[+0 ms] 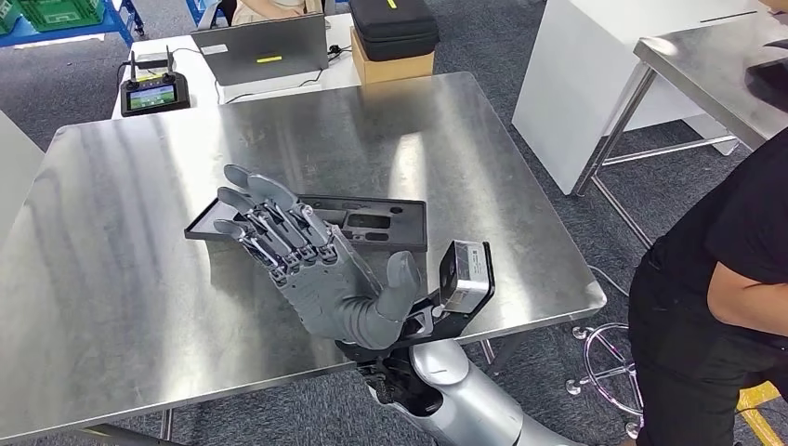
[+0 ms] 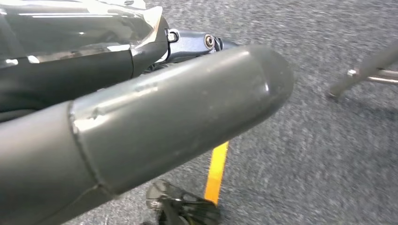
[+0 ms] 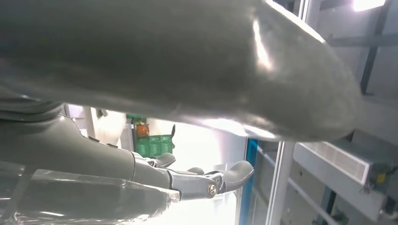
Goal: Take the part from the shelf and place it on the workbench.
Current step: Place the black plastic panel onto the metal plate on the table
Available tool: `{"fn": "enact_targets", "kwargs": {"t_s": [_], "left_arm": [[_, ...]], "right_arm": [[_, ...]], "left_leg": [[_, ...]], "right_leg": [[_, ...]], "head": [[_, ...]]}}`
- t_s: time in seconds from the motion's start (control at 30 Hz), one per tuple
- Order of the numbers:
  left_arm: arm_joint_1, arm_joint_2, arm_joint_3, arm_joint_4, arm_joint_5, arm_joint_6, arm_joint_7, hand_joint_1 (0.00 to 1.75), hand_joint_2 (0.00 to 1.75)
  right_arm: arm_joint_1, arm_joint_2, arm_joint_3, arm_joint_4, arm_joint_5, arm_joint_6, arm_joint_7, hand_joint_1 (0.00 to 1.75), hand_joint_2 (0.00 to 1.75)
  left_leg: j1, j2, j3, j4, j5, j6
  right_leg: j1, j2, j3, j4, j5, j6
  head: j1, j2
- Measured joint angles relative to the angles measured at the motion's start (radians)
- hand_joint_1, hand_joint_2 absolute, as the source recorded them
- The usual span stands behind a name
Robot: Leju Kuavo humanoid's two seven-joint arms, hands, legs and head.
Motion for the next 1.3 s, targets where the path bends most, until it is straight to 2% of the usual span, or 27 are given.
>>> {"fn": "enact_targets", "kwargs": {"t_s": [0.03,0.13,0.17,0.2,0.3,0.37,0.43,0.47,0.5,0.53,0.6,0.63,0.67,0.7,0.77,0.8,0.83,0.87,0.93,0.97,1.0,1.03,1.1,1.17,1.2,1.23,1.3], "left_arm": [[0.000,0.002,0.000,0.000,-0.002,-0.001,-0.001,0.00,0.00],[-0.003,0.007,-0.001,-0.002,-0.010,-0.009,-0.003,0.00,0.00],[-0.004,0.009,-0.002,-0.003,-0.016,-0.013,-0.005,0.00,0.00],[-0.004,0.010,-0.004,-0.003,-0.021,-0.018,-0.005,0.00,0.00],[-0.003,0.013,-0.009,-0.003,-0.033,-0.032,-0.006,0.00,0.00],[-0.004,0.015,-0.013,-0.003,-0.044,-0.045,-0.006,0.00,0.00],[-0.006,0.018,-0.020,-0.003,-0.057,-0.057,-0.007,0.00,0.00],[-0.007,0.019,-0.024,-0.003,-0.063,-0.061,-0.008,0.00,0.00],[-0.007,0.020,-0.029,-0.003,-0.068,-0.063,-0.009,0.00,0.00],[-0.008,0.020,-0.033,-0.003,-0.072,-0.065,-0.009,0.00,0.00],[-0.012,0.021,-0.039,-0.003,-0.077,-0.065,-0.009,0.00,0.00],[-0.015,0.021,-0.040,-0.002,-0.078,-0.065,-0.008,0.00,0.00],[-0.018,0.021,-0.041,-0.002,-0.079,-0.065,-0.009,0.00,0.00],[-0.020,0.022,-0.042,-0.002,-0.080,-0.065,-0.010,0.00,0.00],[-0.022,0.023,-0.046,-0.002,-0.083,-0.066,-0.011,0.00,0.00],[-0.022,0.023,-0.047,-0.001,-0.084,-0.067,-0.013,0.00,0.00],[-0.021,0.024,-0.049,0.000,-0.086,-0.068,-0.013,0.00,0.00],[-0.020,0.025,-0.050,0.001,-0.086,-0.069,-0.014,0.00,0.00],[-0.020,0.025,-0.053,0.002,-0.087,-0.071,-0.015,0.00,0.00],[-0.021,0.026,-0.054,0.002,-0.087,-0.071,-0.015,0.00,0.00],[-0.021,0.027,-0.054,0.002,-0.087,-0.071,-0.016,0.00,0.00],[-0.021,0.029,-0.055,0.002,-0.087,-0.071,-0.016,0.00,0.00],[-0.022,0.031,-0.056,0.002,-0.088,-0.070,-0.016,0.00,0.00],[-0.025,0.032,-0.057,0.002,-0.088,-0.070,-0.015,0.00,0.00],[-0.027,0.032,-0.058,0.002,-0.089,-0.070,-0.015,0.00,0.00],[-0.027,0.032,-0.058,0.002,-0.089,-0.069,-0.015,0.00,0.00],[-0.027,0.032,-0.058,0.002,-0.089,-0.067,-0.015,0.00,0.00]], "right_arm": [[0.003,-0.001,-0.004,0.001,0.000,-0.001,0.000,0.00,0.00],[0.007,-0.002,-0.017,0.000,0.010,-0.009,0.000,0.00,0.00],[0.009,-0.002,-0.021,0.000,0.016,-0.013,-0.002,0.00,0.00],[0.012,-0.002,-0.025,0.000,0.022,-0.017,-0.003,0.00,0.00],[0.027,-0.007,-0.040,-0.003,0.037,-0.026,-0.007,0.00,0.00],[0.043,-0.013,-0.055,-0.011,0.056,-0.031,-0.009,0.00,0.00],[0.063,-0.022,-0.071,-0.020,0.085,-0.040,-0.014,0.00,0.00],[0.075,-0.027,-0.079,-0.022,0.098,-0.046,-0.017,0.00,0.00],[0.085,-0.033,-0.086,-0.024,0.110,-0.050,-0.020,0.00,0.00],[0.094,-0.037,-0.093,-0.025,0.120,-0.053,-0.023,0.00,0.00],[0.103,-0.043,-0.105,-0.030,0.138,-0.057,-0.027,0.00,0.00],[0.105,-0.045,-0.109,-0.033,0.150,-0.059,-0.030,0.00,0.00],[0.107,-0.046,-0.114,-0.035,0.160,-0.061,-0.033,0.00,0.00],[0.108,-0.048,-0.119,-0.037,0.169,-0.063,-0.036,0.00,0.00],[0.113,-0.053,-0.127,-0.038,0.176,-0.064,-0.039,0.00,0.00],[0.114,-0.056,-0.131,-0.038,0.178,-0.065,-0.039,0.00,0.00],[0.115,-0.058,-0.134,-0.038,0.179,-0.066,-0.040,0.00,0.00],[0.116,-0.060,-0.136,-0.038,0.180,-0.067,-0.040,0.00,0.00],[0.117,-0.064,-0.137,-0.037,0.182,-0.069,-0.040,0.00,0.00],[0.119,-0.066,-0.137,-0.037,0.183,-0.069,-0.040,0.00,0.00],[0.122,-0.068,-0.138,-0.036,0.184,-0.069,-0.040,0.00,0.00],[0.124,-0.070,-0.138,-0.036,0.184,-0.070,-0.040,0.00,0.00],[0.126,-0.074,-0.139,-0.035,0.188,-0.071,-0.041,0.00,0.00],[0.126,-0.075,-0.139,-0.035,0.194,-0.075,-0.041,0.00,0.00],[0.126,-0.075,-0.140,-0.035,0.196,-0.076,-0.041,0.00,0.00],[0.127,-0.075,-0.140,-0.036,0.197,-0.078,-0.042,0.00,0.00],[0.129,-0.077,-0.143,-0.035,0.206,-0.085,-0.042,0.00,0.00]], "left_leg": [[0.000,0.000,0.036,-0.032,0.016,0.002],[-0.005,-0.002,0.187,-0.228,0.057,0.018],[-0.009,-0.003,0.211,-0.264,0.058,0.025],[-0.014,-0.004,0.216,-0.276,0.056,0.030],[-0.014,0.002,0.202,-0.288,0.083,0.048],[-0.011,0.009,0.181,-0.298,0.111,0.061],[-0.014,0.011,0.150,-0.298,0.134,0.068],[-0.015,0.012,0.134,-0.298,0.146,0.067],[-0.015,0.013,0.118,-0.297,0.158,0.066],[-0.015,0.014,0.102,-0.296,0.170,0.064],[-0.016,0.015,0.075,-0.295,0.193,0.056],[-0.017,0.014,0.064,-0.293,0.205,0.051],[-0.018,0.014,0.058,-0.292,0.215,0.045],[-0.019,0.013,0.056,-0.292,0.225,0.039],[-0.016,0.013,0.055,-0.299,0.242,0.026],[-0.013,0.012,0.050,-0.294,0.233,0.021],[-0.010,0.010,0.041,-0.274,0.202,0.015],[-0.007,0.007,0.026,-0.233,0.152,0.010],[-0.005,0.005,-0.009,-0.103,0.039,0.001],[-0.005,0.004,-0.019,-0.040,0.011,-0.003],[-0.005,0.004,-0.016,0.000,0.007,-0.006],[-0.003,0.004,0.004,0.005,0.023,-0.007],[0.001,0.005,0.102,-0.092,0.064,-0.007],[0.000,0.000,0.201,-0.226,0.060,-0.002],[-0.002,-0.002,0.223,-0.262,0.051,0.003],[-0.006,-0.004,0.227,-0.276,0.047,0.011],[-0.010,-0.001,0.211,-0.280,0.063,0.033]], "right_leg": [[0.001,0.000,-0.009,0.001,0.007,0.002],[0.004,0.001,-0.026,0.003,0.026,0.015],[0.005,0.000,-0.028,0.003,0.031,0.021],[0.004,-0.001,-0.029,0.003,0.036,0.028],[0.007,-0.001,-0.043,0.011,0.042,0.045],[0.008,0.000,-0.079,0.081,-0.017,0.039],[0.004,0.000,-0.120,0.205,-0.100,0.032],[0.001,0.000,-0.127,0.257,-0.123,0.035],[0.000,0.000,-0.119,0.279,-0.126,0.043],[-0.001,0.000,-0.094,0.271,-0.116,0.054],[-0.003,0.000,0.006,0.155,-0.087,0.067],[-0.001,0.000,0.062,0.079,-0.087,0.065],[0.002,0.001,0.100,0.020,-0.090,0.059],[0.006,0.001,0.120,-0.016,-0.096,0.052],[0.005,0.002,0.110,-0.025,-0.087,0.036],[0.001,0.001,0.104,-0.025,-0.077,0.026],[-0.003,-0.001,0.095,-0.027,-0.065,0.015],[-0.008,-0.003,0.083,-0.028,-0.051,0.006],[-0.007,-0.005,0.056,-0.026,-0.026,-0.002],[-0.006,-0.005,0.041,-0.025,-0.013,0.000],[-0.006,-0.005,0.026,-0.024,-0.001,0.003],[-0.007,-0.005,0.011,-0.022,0.011,0.006],[-0.008,-0.004,-0.016,-0.014,0.028,0.017],[-0.005,-0.005,-0.034,-0.004,0.040,0.030],[-0.003,-0.005,-0.039,-0.001,0.046,0.038],[-0.002,-0.006,-0.042,-0.001,0.053,0.046],[0.000,-0.005,-0.049,0.002,0.060,0.061]], "head": [[0.000,0.000],[0.001,0.000],[0.001,0.000],[0.001,0.000],[0.000,0.000],[0.004,0.000],[0.007,0.000],[0.007,0.000],[0.007,0.000],[0.007,0.000],[0.007,0.000],[0.007,0.000],[0.007,0.000],[0.007,0.000],[0.007,0.000],[0.007,0.000],[0.006,0.000],[0.005,0.000],[0.003,0.000],[0.003,0.000],[0.003,0.000],[0.003,0.000],[0.002,0.000],[0.003,0.000],[0.004,0.000],[0.005,0.000],[0.007,0.000]]}}
